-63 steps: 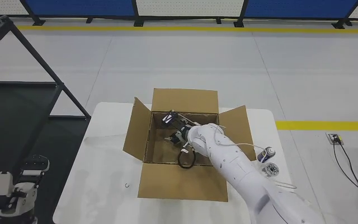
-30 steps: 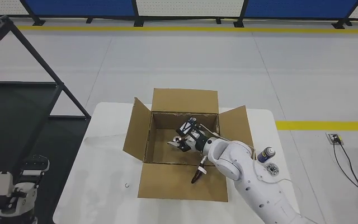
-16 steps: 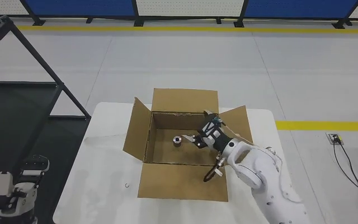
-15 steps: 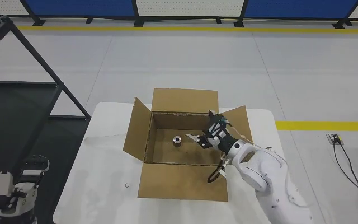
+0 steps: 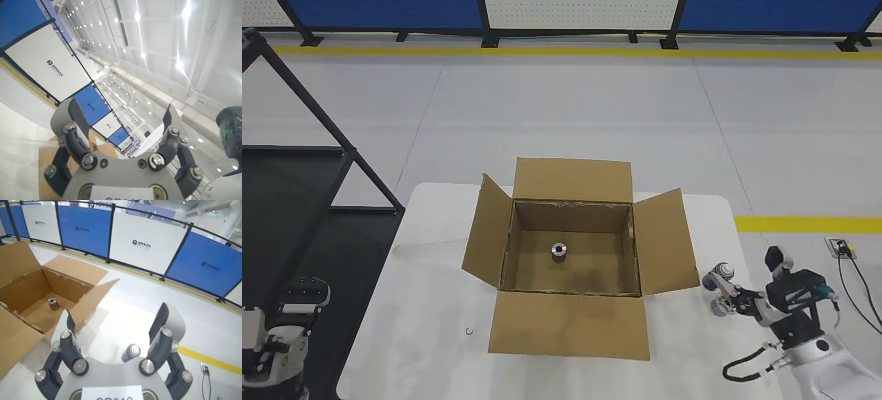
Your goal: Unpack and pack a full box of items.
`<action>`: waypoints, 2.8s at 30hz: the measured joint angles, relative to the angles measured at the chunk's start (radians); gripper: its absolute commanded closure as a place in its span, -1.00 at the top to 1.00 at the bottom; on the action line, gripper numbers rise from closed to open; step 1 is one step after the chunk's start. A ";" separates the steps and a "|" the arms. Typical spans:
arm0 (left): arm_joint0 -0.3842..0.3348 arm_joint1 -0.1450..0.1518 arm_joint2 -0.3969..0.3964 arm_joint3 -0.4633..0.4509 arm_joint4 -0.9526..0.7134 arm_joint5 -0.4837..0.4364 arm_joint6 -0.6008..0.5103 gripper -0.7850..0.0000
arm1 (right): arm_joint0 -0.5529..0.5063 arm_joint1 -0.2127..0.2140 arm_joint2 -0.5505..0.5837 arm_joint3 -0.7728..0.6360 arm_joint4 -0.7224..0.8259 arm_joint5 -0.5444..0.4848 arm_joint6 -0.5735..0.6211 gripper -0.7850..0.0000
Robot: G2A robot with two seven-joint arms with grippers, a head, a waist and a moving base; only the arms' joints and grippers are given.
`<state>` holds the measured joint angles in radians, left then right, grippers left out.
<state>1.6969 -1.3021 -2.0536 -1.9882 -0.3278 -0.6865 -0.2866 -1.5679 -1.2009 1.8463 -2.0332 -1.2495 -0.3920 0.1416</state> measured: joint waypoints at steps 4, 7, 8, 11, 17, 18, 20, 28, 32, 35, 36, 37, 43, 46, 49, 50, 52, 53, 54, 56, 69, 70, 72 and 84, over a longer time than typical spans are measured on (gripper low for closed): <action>0.000 0.000 0.000 0.000 0.000 0.000 0.000 1.00 | -0.053 0.005 0.049 0.058 0.031 -0.034 0.053 1.00; 0.000 0.000 0.000 0.000 0.000 0.000 0.000 1.00 | -0.047 0.008 0.054 0.086 0.047 -0.049 0.115 1.00; 0.000 0.000 0.000 0.000 0.000 0.000 0.000 1.00 | -0.047 0.008 0.054 0.086 0.047 -0.048 0.115 1.00; 0.000 0.000 0.000 0.000 0.000 0.000 0.000 1.00 | -0.047 0.008 0.054 0.085 0.047 -0.047 0.112 1.00; 0.000 0.000 0.000 0.000 0.000 0.000 0.000 1.00 | -0.046 0.008 0.050 0.082 0.042 -0.047 0.113 1.00; 0.000 0.000 0.000 0.000 0.000 0.000 0.000 1.00 | -0.044 0.008 0.039 0.079 0.030 -0.046 0.116 1.00; 0.000 0.000 0.000 0.000 0.000 0.000 0.000 1.00 | -0.029 0.009 0.009 0.087 0.001 -0.049 0.130 1.00; 0.000 0.000 0.000 0.000 0.000 0.000 0.000 1.00 | 0.067 0.024 -0.034 0.212 -0.061 -0.115 0.214 1.00; 0.000 0.000 0.000 0.000 0.000 0.000 0.000 1.00 | 0.096 0.030 -0.036 0.260 -0.079 -0.122 0.240 1.00; 0.000 0.000 0.000 0.000 0.000 0.000 0.000 1.00 | 0.124 0.034 -0.045 0.309 -0.091 -0.118 0.260 1.00; 0.000 0.000 0.000 0.000 0.000 0.000 0.000 1.00 | 0.135 0.035 -0.048 0.326 -0.093 -0.118 0.265 1.00; 0.000 0.000 0.000 0.000 0.000 0.000 0.000 1.00 | 0.152 0.036 -0.054 0.353 -0.093 -0.122 0.270 1.00; 0.000 0.000 0.000 0.000 0.000 0.000 0.000 1.00 | 0.245 0.044 -0.082 0.490 -0.096 -0.144 0.296 0.84; 0.000 0.000 0.000 0.000 0.000 0.000 0.000 1.00 | 0.272 0.047 -0.091 0.530 -0.097 -0.156 0.299 0.45; 0.000 0.000 0.000 0.000 0.000 0.000 0.000 1.00 | 0.287 0.051 -0.096 0.557 -0.096 -0.160 0.304 -0.50; 0.000 0.000 0.000 0.000 0.000 0.000 0.000 1.00 | 0.291 0.052 -0.097 0.563 -0.092 -0.162 0.306 -0.83; 0.000 0.000 0.000 0.000 0.000 0.000 0.000 1.00 | 0.296 0.054 -0.097 0.574 -0.082 -0.169 0.308 -1.00; 0.000 0.000 0.000 0.000 0.000 0.000 0.000 1.00 | 0.297 0.055 -0.097 0.577 -0.081 -0.172 0.308 -1.00; 0.000 0.000 0.000 0.000 0.000 0.000 0.000 1.00 | 0.297 0.056 -0.096 0.579 -0.079 -0.176 0.307 -1.00; 0.000 0.000 0.000 0.000 0.000 0.000 0.000 1.00 | 0.294 0.059 -0.094 0.580 -0.063 -0.193 0.303 -1.00; 0.000 0.000 0.000 0.000 0.000 0.000 0.000 1.00 | 0.201 0.072 -0.007 0.391 0.065 -0.172 0.251 -1.00; 0.000 0.000 0.000 0.000 0.000 0.000 0.000 1.00 | 0.190 0.073 -0.001 0.360 0.076 -0.159 0.248 -1.00; 0.000 0.000 0.000 0.000 0.000 0.000 0.000 1.00 | 0.174 0.072 0.009 0.313 0.097 -0.139 0.242 -1.00; 0.000 0.000 0.000 0.000 0.000 0.000 0.000 1.00 | 0.078 0.073 0.058 0.018 0.207 -0.065 0.225 -1.00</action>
<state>1.6969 -1.3021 -2.0536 -1.9882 -0.3278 -0.6865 -0.2866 -1.4900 -1.1283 1.9041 -2.0148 -1.0427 -0.4566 0.3665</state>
